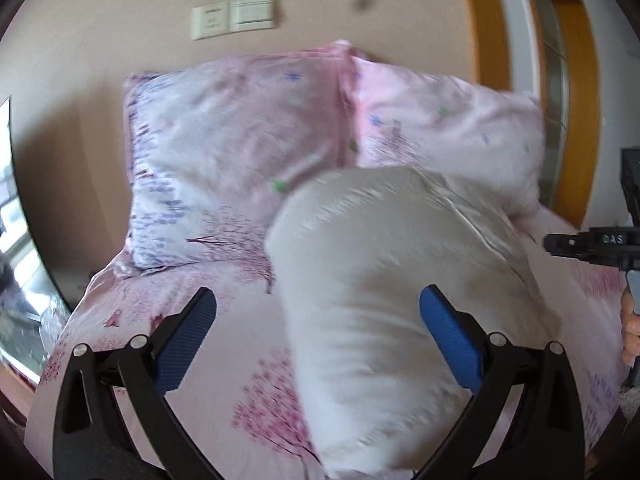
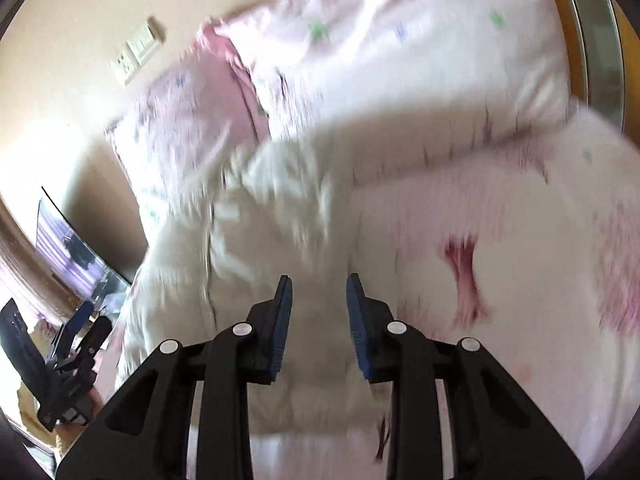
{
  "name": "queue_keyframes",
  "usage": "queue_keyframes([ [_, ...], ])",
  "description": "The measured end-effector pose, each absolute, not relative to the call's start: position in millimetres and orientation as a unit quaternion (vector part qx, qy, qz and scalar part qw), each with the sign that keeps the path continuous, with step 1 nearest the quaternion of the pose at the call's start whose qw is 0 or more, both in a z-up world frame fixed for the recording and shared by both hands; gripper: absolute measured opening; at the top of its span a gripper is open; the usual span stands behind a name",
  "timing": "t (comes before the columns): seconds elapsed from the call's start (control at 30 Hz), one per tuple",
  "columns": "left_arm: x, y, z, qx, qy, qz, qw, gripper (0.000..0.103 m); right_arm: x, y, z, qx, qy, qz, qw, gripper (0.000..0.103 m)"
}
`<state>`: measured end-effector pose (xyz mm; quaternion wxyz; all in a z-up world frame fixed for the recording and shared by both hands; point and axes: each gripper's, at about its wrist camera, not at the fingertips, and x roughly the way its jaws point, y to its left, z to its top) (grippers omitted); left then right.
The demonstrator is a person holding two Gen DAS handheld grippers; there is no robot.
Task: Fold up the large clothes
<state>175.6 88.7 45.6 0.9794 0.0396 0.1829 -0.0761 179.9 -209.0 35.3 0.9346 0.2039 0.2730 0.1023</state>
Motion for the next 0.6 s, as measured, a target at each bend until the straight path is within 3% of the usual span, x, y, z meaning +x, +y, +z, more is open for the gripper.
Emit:
queue_keyframes([
  [0.2, 219, 104, 30, 0.016, 0.248, -0.066, 0.966, 0.101, 224, -179, 19, 0.166, 0.327, 0.106, 0.924, 0.03],
  [0.37, 220, 94, 24, 0.023, 0.239, -0.078, 0.968, 0.101, 249, -177, -10, 0.178, 0.389, 0.084, 0.9, 0.029],
  [0.5, 214, 86, 29, 0.033, 0.234, -0.071, 0.969, 0.101, 252, -179, -13, 0.19, 0.386, 0.083, 0.899, 0.029],
  [0.6, 194, 82, 34, 0.047, 0.214, -0.073, 0.973, 0.101, 214, -184, -2, 0.2, 0.338, 0.073, 0.917, 0.03],
])
